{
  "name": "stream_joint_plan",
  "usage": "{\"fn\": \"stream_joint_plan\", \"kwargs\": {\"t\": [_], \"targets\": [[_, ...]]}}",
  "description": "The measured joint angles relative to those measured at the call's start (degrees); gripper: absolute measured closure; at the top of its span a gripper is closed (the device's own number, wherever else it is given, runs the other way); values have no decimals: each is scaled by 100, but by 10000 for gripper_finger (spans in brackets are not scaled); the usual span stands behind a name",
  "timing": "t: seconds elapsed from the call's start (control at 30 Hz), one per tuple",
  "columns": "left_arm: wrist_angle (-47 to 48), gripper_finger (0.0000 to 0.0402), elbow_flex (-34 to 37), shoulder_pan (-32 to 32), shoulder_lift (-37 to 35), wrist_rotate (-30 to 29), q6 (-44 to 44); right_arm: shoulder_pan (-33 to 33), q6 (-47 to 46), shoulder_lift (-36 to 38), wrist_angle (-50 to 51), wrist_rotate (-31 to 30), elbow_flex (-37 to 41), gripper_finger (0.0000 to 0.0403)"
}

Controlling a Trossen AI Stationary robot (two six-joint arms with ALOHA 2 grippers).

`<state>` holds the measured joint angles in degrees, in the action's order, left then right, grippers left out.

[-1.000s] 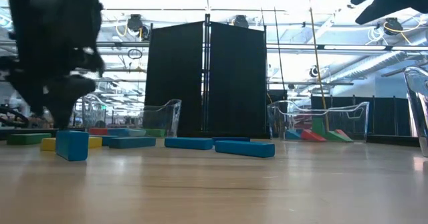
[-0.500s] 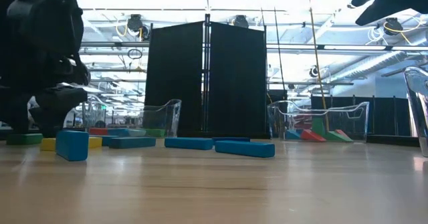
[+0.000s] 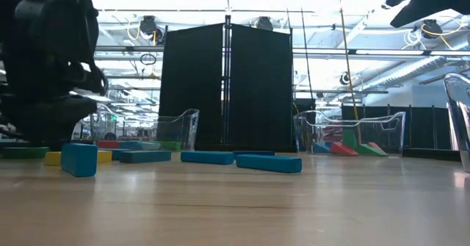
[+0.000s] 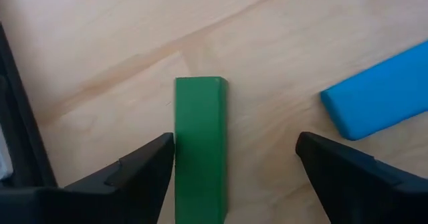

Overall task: Sort blocks by size
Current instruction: Put the green rectangular block into the bottom right transparent bin

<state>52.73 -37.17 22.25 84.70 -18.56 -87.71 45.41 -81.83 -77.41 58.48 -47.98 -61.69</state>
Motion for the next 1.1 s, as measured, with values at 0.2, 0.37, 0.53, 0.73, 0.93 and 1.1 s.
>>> {"fn": "stream_joint_plan", "kwargs": {"t": [0.2,0.37,0.53,0.73,0.93,1.1], "targets": [[260,94,-28,-15,-3,-54,94,0,1,0,0,12,0,181],[86,95,211,-110,-33,-53,302,0,1,0,0,12,0,181],[-339,99,385,-186,-62,-58,703,7,1,0,1,14,0,181],[-502,149,425,-237,-183,-7,766,7,1,0,-5,14,0,181],[-792,229,444,-242,-432,98,722,7,1,0,-45,34,0,181],[-914,260,450,-244,-477,115,726,7,1,0,-46,34,0,181]]}}
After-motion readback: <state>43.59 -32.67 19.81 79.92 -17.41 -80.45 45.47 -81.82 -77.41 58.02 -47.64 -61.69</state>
